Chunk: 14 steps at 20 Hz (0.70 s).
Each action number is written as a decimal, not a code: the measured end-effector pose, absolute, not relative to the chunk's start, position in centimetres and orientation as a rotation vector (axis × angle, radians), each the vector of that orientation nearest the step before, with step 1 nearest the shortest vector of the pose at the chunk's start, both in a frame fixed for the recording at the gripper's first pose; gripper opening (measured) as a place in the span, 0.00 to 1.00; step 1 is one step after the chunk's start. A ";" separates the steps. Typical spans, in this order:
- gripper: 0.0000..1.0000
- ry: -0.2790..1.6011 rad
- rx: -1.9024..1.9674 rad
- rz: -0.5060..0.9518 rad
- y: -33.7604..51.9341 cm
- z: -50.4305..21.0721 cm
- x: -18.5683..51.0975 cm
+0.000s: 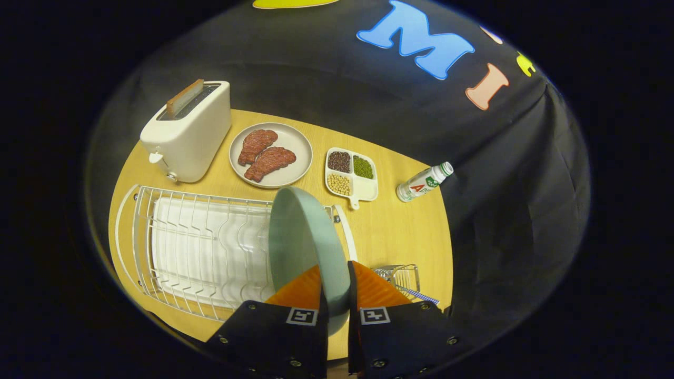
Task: Take the plate from the dish rack, then take the spoon from the basket and place it into the plate.
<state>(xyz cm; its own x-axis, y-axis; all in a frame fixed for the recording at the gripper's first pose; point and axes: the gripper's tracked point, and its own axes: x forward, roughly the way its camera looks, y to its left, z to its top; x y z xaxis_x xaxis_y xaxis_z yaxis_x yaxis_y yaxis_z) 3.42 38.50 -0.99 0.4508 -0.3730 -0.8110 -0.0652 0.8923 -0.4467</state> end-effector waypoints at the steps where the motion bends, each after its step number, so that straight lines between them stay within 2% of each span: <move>1: 0.15 1.082 -0.444 -0.204 38.3 -0.3 3.6; 7: 0.15 1.063 -0.356 -0.170 36.8 2.6 3.6; 14: 0.15 1.067 -0.229 -0.098 32.5 4.8 0.3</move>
